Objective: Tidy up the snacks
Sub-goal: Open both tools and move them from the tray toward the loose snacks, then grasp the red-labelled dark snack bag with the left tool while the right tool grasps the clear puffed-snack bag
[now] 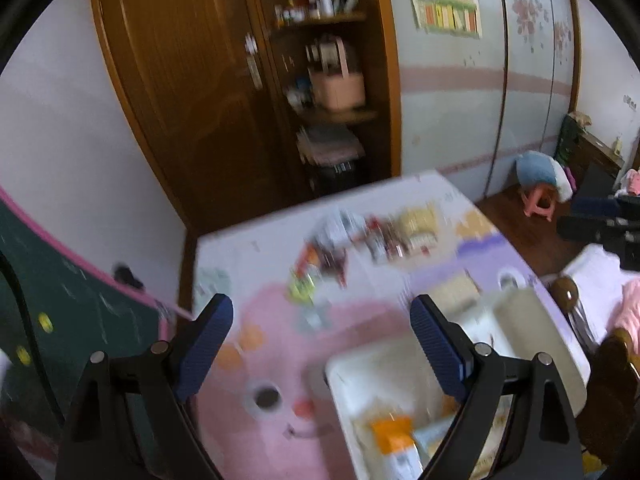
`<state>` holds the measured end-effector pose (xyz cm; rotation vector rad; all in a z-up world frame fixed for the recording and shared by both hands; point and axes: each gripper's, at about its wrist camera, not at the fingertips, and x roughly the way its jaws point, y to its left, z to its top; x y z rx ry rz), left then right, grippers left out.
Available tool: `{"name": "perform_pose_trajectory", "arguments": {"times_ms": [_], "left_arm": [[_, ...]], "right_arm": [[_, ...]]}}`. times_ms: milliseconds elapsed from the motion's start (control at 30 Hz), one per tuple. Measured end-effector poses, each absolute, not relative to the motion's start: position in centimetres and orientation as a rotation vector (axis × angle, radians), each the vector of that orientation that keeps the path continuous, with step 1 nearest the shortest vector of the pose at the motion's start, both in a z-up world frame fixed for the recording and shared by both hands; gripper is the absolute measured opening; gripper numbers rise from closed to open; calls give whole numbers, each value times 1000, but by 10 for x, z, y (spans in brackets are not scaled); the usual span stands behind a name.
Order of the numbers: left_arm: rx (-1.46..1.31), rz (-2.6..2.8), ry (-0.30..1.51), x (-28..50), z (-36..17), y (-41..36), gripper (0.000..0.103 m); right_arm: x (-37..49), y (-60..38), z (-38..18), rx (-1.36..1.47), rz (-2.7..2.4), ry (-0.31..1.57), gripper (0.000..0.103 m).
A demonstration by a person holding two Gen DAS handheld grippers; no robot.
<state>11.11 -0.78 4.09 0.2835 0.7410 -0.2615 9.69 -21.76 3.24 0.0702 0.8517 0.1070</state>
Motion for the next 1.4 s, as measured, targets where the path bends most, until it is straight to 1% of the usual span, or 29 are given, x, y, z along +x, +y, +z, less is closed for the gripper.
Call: {"name": "perform_pose_trajectory", "arguments": {"times_ms": [133, 200, 233, 300, 400, 533, 700, 867, 933, 1033, 1067, 1100, 1200, 1400], "left_arm": [[307, -240, 649, 139, 86, -8, 93], [319, -236, 620, 155, 100, -9, 97], [321, -231, 612, 163, 103, -11, 97], [328, -230, 621, 184, 104, -16, 97], [345, -213, 643, 215, 90, -24, 97], [378, -199, 724, 266, 40, -35, 97], [382, -253, 907, 316, -45, -43, 97], [404, -287, 1047, 335, -125, -51, 97], [418, -304, 1084, 339, -150, -57, 97], [436, -308, 1106, 345, -173, -65, 97], [439, -306, 1113, 348, -180, -67, 97], [439, -303, 1118, 351, -185, -68, 97], [419, -288, 1132, 360, -197, -68, 97], [372, -259, 1177, 376, -219, -67, 97]], "right_arm": [[131, -230, 81, 48, 59, 782, 62], [149, -237, 100, 74, 61, 766, 65], [158, -242, 107, 91, 61, 758, 66], [177, -251, 115, 121, 40, 742, 72], [209, -260, 111, 144, 11, 742, 74], [257, -271, 76, 181, -10, 798, 74], [316, -284, -3, 215, -52, 932, 74], [353, -301, -92, 298, -89, 1102, 74], [365, -304, -127, 325, -108, 1163, 76], [375, -303, -161, 332, -108, 1215, 77], [376, -300, -167, 334, -98, 1225, 78], [377, -296, -173, 331, -88, 1230, 83], [382, -286, -180, 280, -88, 1222, 90], [397, -277, -193, 232, -84, 1241, 94]]}}
